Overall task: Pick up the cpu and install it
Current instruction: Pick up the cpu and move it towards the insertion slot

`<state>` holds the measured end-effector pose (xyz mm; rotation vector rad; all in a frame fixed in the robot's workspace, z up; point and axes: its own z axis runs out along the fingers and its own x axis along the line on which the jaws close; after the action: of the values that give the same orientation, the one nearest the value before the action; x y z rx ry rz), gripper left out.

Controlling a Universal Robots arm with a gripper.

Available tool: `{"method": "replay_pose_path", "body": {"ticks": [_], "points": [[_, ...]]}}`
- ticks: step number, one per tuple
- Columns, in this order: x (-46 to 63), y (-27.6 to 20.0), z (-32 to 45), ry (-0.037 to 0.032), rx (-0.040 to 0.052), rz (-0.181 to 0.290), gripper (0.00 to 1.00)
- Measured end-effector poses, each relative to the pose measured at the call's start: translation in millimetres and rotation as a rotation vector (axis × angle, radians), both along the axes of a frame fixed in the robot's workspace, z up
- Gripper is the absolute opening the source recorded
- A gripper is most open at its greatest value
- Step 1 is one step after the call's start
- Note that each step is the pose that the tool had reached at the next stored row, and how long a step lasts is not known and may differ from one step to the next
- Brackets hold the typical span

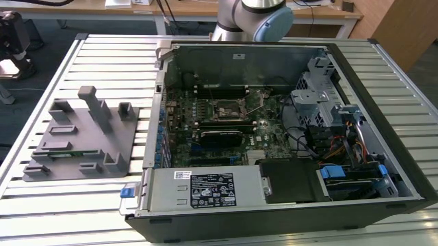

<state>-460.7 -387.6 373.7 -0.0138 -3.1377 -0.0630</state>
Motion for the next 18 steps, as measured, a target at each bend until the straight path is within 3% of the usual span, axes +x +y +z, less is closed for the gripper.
{"method": "replay_pose_path", "body": {"ticks": [10, 18], "points": [[0.0, 4.2, 9.6, 0.0, 0.0, 0.0, 0.54], [0.0, 7.6, 21.7, 0.0001, 0.0, 0.0, 0.54]]}}
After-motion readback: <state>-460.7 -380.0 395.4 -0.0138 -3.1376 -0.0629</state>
